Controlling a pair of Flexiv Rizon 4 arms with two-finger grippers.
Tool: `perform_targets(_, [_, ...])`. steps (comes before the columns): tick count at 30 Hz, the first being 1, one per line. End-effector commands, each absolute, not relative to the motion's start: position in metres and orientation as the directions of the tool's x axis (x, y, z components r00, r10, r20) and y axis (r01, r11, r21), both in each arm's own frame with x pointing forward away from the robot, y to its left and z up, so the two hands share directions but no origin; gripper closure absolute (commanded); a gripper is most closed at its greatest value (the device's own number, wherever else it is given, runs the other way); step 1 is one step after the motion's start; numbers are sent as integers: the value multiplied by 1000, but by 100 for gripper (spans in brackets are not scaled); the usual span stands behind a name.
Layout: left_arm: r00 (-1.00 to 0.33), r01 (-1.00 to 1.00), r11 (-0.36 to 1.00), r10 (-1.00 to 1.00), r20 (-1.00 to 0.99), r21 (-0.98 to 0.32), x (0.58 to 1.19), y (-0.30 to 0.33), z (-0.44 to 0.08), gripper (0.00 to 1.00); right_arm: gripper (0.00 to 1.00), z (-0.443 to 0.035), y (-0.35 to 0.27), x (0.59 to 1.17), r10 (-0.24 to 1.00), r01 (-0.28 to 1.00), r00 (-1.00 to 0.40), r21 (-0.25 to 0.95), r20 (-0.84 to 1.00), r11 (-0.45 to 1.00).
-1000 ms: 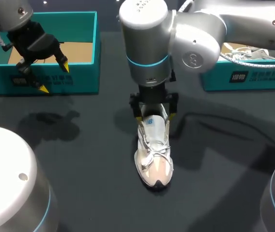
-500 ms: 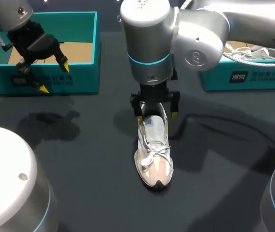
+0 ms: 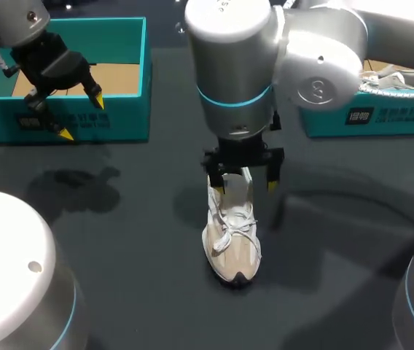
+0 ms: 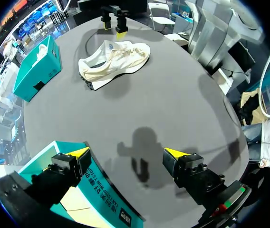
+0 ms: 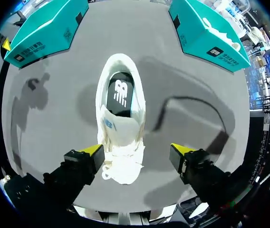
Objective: Take the shoe out of the shoebox, open the shoe tongue, remove and reinsert the insole, then place the shoe into the shoebox
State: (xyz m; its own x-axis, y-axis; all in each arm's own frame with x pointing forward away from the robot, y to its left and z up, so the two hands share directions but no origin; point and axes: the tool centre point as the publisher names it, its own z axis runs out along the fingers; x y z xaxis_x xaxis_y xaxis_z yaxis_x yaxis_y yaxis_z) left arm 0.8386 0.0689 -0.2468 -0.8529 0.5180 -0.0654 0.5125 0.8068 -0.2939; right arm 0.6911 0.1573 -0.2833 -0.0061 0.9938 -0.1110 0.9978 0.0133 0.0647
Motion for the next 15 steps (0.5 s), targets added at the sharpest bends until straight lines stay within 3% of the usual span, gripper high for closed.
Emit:
perform_targets(1, [-853, 513, 807, 518, -64, -292, 838, 69, -247, 0, 55, -287, 146, 677, 997, 997, -2, 74, -73, 7])
perform_targets(4, [-853, 513, 807, 518, -64, -292, 838, 69, -247, 0, 67, -290, 145, 669, 998, 998, 6, 66, -62, -2])
perform_targets(15, [-853, 513, 807, 518, -64, -292, 838, 69, -247, 0, 72, -310, 159, 695, 997, 991, -73, 110, -2, 73])
